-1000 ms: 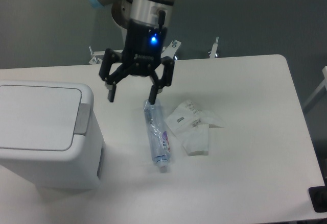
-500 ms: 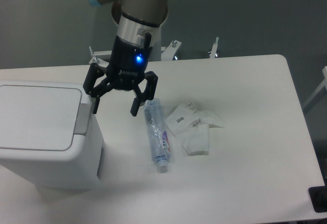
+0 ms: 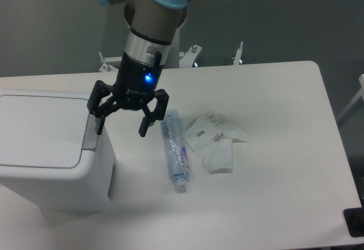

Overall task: Open the trash can
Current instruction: 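Lower the open gripper fingers onto the lid edge of the bin, then push the bin lid open with the gripper finger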

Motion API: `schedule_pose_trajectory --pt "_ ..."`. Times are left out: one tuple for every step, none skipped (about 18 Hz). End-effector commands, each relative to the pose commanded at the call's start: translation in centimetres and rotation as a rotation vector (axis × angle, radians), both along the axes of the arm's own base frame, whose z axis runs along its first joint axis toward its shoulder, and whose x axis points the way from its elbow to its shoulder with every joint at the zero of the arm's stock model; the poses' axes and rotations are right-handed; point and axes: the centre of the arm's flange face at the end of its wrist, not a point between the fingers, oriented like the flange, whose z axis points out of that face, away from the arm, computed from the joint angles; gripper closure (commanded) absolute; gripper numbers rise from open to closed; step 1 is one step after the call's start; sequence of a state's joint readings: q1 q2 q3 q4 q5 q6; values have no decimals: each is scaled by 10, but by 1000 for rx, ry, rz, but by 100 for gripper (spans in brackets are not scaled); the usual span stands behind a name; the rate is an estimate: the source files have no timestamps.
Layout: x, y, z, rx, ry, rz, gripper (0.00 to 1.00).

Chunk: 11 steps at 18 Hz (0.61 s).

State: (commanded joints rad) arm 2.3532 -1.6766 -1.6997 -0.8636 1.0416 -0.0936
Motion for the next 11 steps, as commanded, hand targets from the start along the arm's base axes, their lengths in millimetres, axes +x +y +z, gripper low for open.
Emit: schedule_pose_trajectory --pt "1 0 0 -1 1 -1 0" --pt "0 1 -1 -2 0 -1 0" --pt "1 1 -2 -3 0 -2 0" --pt "0 1 -3 -6 -1 -1 0" --pt "0 2 -5 -8 -4 -3 0" --pt "1 3 -4 -7 -2 -4 0" --pt "0 2 -6 -9 -5 -3 0" --pt "0 3 -6 -9 -5 -4 0" --pt "0 4 -8 -12 -7 -4 0" --pt "-1 4 -9 -14 -7 -4 0" --pt "-1 4 -10 -15 -8 -4 0"
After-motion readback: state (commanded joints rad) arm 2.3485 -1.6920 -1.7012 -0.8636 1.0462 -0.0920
